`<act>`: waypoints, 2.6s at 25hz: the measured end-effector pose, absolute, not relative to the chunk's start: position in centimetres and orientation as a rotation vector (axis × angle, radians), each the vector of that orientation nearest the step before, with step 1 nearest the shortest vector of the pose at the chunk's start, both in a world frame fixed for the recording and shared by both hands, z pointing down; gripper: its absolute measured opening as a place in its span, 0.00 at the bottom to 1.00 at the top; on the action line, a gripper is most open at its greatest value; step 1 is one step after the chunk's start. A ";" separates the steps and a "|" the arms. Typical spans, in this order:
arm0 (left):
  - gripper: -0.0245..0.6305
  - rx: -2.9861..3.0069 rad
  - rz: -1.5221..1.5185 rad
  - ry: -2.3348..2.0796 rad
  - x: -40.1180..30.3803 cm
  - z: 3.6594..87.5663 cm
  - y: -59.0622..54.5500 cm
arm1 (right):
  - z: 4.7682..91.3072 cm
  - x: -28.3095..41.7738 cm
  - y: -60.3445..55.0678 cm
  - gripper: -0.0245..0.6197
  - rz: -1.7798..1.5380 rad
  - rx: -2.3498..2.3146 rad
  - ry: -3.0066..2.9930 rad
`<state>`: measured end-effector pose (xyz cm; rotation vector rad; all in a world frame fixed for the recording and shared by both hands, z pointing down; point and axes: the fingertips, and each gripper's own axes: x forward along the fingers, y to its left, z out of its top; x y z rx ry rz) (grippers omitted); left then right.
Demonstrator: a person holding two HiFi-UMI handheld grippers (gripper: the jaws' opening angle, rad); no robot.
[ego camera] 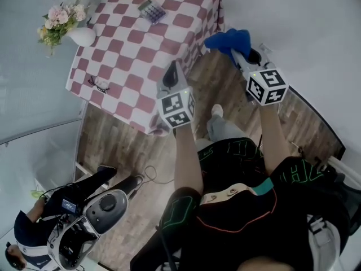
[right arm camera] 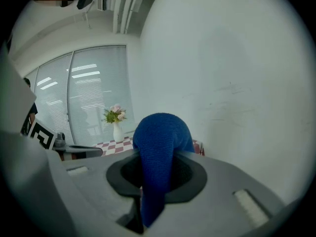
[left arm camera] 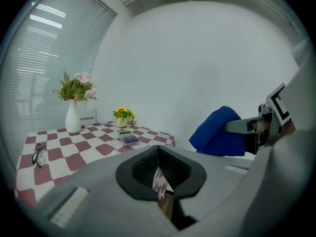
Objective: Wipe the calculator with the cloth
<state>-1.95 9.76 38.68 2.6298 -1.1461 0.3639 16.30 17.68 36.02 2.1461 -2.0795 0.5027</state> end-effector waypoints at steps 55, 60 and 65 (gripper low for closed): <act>0.05 2.317 0.318 -1.329 -4.6 46.7 -19.4 | 40.8 12.1 -23.8 0.15 0.250 1.598 -2.201; 0.05 2.305 0.316 -1.330 -5.3 46.6 -20.1 | 42.4 9.9 -26.4 0.15 0.156 1.454 -2.177; 0.05 2.293 0.322 -1.345 -5.7 46.9 -20.6 | 45.0 7.5 -28.7 0.15 0.070 1.267 -2.158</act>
